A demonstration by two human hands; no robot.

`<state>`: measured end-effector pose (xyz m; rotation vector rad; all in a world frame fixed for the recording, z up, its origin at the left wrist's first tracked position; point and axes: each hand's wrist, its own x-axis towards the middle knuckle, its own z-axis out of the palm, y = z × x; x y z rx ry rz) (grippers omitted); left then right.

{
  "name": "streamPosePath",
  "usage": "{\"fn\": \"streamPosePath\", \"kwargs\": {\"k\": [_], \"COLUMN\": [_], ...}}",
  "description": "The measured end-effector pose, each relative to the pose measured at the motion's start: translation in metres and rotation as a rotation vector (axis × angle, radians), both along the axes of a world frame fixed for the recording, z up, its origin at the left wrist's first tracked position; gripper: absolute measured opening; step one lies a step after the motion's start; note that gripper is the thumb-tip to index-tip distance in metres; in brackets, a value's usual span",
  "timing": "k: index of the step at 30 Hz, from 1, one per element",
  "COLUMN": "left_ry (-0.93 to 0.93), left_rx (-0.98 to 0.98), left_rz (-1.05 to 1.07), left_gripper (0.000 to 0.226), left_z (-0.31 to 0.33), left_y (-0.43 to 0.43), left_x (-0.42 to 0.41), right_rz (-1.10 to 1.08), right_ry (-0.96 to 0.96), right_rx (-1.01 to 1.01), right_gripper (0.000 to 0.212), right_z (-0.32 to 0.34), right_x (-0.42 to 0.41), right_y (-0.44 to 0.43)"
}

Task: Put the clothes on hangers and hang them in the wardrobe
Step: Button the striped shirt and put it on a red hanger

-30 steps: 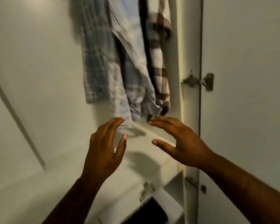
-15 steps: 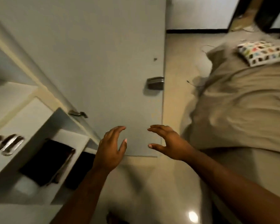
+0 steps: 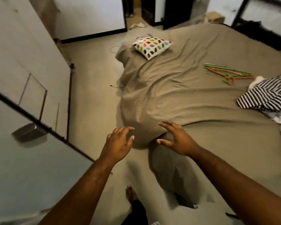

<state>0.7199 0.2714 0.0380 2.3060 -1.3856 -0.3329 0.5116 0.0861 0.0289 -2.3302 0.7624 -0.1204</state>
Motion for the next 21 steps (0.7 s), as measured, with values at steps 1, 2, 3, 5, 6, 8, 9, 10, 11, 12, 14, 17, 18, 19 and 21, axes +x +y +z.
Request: {"fn": "streamPosePath", "kwargs": {"k": [1,2,3,5,6,8,9,10,11,12,14,17,18,19,21], "left_ry": [0.001,0.002,0.0,-0.021,-0.031,-0.041,-0.042,-0.039,-0.037,-0.038,-0.051,-0.09,-0.099,-0.107,-0.128], "left_rx": [-0.008,-0.012,-0.007,0.011,0.013,0.006,0.002,0.0,0.001,-0.006,-0.018,-0.001,0.007,0.024,0.061], "left_rz": [-0.035,-0.069,-0.11,-0.199,-0.243,-0.34,-0.387,-0.433,-0.471,-0.507,-0.584,-0.68,-0.713,-0.736,-0.767], "left_gripper": [0.033,0.033,0.032,0.032,0.032,0.034,0.035,0.035,0.035,0.037,0.043,0.041,0.041,0.041,0.036], "left_z": [-0.002,-0.003,-0.003,-0.001,0.002,0.01,0.014,0.017,0.021,0.024,0.028,0.025,0.023,0.02,0.015], "left_y": [-0.019,-0.037,-0.059,-0.103,-0.124,-0.166,-0.187,-0.209,-0.23,-0.247,-0.285,-0.338,-0.356,-0.372,-0.404], "left_x": [0.006,0.012,0.019,0.03,0.034,0.039,0.041,0.043,0.042,0.042,0.038,0.033,0.032,0.033,0.037], "right_rz": [-0.041,-0.085,-0.142,-0.253,-0.298,-0.382,-0.424,-0.466,-0.502,-0.528,-0.592,-0.672,-0.702,-0.731,-0.788], "right_ry": [0.007,0.014,0.014,0.01,0.013,0.017,0.016,0.011,0.007,0.003,-0.009,-0.029,-0.035,-0.04,-0.042], "right_rx": [0.001,0.003,0.008,0.025,0.031,0.032,0.025,0.018,0.009,0.003,0.006,0.026,0.034,0.047,0.076], "right_gripper": [0.076,0.075,0.074,0.072,0.071,0.068,0.066,0.064,0.062,0.06,0.057,0.05,0.048,0.046,0.044], "right_z": [-0.002,-0.004,-0.006,-0.007,-0.007,-0.004,-0.001,0.001,0.002,0.002,0.002,-0.003,-0.007,-0.01,-0.016], "right_x": [-0.003,-0.005,-0.006,-0.009,-0.011,-0.015,-0.017,-0.02,-0.022,-0.024,-0.028,-0.033,-0.034,-0.033,-0.034], "right_y": [-0.012,-0.021,-0.033,-0.054,-0.063,-0.079,-0.087,-0.094,-0.101,-0.106,-0.118,-0.142,-0.153,-0.163,-0.19]}}
